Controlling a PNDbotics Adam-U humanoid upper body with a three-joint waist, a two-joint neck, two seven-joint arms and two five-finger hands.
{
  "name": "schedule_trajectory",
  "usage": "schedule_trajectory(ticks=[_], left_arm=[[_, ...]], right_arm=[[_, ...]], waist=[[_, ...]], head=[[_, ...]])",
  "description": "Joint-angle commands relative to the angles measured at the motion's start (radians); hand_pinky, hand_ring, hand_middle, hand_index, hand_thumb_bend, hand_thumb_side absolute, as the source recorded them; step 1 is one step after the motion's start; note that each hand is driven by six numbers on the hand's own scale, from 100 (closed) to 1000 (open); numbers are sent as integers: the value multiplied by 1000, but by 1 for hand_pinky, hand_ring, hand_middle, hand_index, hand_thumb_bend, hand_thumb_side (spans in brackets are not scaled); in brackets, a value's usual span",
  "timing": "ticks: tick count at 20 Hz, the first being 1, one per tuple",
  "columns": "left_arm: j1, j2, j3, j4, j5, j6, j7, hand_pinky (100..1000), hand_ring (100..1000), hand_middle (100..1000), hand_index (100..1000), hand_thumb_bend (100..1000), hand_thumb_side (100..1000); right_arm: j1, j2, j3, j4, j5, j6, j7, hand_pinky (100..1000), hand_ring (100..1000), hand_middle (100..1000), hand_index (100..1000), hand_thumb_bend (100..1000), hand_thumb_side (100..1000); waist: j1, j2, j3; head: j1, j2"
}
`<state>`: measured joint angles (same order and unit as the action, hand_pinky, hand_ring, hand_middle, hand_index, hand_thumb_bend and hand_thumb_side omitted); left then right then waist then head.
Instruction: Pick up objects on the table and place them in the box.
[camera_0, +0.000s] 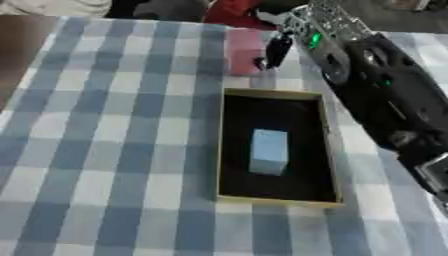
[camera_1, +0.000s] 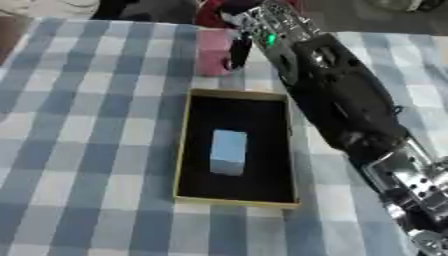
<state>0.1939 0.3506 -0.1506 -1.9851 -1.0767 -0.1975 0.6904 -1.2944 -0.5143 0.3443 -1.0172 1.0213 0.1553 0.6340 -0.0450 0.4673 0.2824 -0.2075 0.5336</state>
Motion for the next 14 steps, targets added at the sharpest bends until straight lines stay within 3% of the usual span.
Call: schedule_trajectory(ticks=[1, 10, 14], left_arm=[[1, -1, -2, -15, -9, 1, -4, 670, 644, 508, 664, 100, 484], [1, -14, -6, -15, -31, 11, -11, 668, 642, 505, 661, 100, 478], [-3, -17, -10, -15, -35, 13, -16, 669, 643, 506, 661, 100, 477]], right_arm=[[-24, -5, -15, 10, 7, 3, -11, 935, 918, 902, 1000, 327, 100], [-34, -3, -6, 28, -67, -5, 46, 917, 900, 867, 991, 242, 100], [-34, 0, -7, 30, -85, 23, 59, 896, 876, 772, 893, 158, 100]], waist=[[5, -14, 4], [-2, 1, -2], [-4, 5, 1]], head=[[-4, -15], [4, -2], [1, -3]])
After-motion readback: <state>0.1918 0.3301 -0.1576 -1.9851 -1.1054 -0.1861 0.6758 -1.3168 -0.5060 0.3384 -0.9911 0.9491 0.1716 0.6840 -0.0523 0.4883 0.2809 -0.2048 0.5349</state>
